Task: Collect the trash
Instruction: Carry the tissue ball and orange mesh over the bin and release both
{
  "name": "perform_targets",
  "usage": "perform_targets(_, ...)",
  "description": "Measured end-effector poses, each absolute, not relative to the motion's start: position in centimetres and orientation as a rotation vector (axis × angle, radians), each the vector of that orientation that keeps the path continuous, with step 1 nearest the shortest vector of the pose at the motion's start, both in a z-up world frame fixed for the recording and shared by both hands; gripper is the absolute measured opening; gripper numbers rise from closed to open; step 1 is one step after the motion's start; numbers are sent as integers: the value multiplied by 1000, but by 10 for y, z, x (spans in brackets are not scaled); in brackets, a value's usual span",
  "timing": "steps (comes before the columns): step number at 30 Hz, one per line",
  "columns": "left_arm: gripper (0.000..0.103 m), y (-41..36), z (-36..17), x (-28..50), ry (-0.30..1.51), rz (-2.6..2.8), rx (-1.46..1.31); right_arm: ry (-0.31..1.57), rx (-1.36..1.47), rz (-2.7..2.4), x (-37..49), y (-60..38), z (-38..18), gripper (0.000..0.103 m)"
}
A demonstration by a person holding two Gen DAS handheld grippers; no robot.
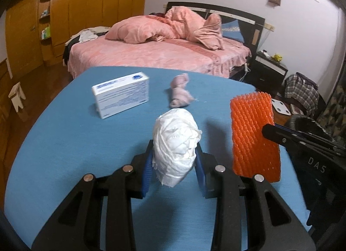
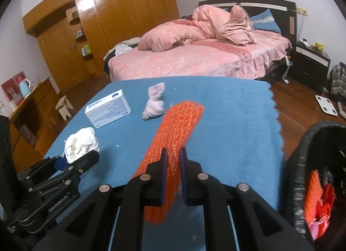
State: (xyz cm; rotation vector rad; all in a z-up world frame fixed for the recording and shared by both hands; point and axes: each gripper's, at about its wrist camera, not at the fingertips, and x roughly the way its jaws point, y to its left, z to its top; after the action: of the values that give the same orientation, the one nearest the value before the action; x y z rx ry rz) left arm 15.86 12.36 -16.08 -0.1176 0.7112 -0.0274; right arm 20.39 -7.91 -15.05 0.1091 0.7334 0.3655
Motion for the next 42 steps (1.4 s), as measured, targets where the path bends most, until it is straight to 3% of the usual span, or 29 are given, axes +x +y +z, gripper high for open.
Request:
perform_targets(24, 33, -11, -104, 135, 590, -263, -24, 606, 151, 198, 153, -211, -107, 11)
perform_targets(42, 33, -103, -102, 138, 576, -428, 40, 598, 181, 34, 136, -305, -114, 11)
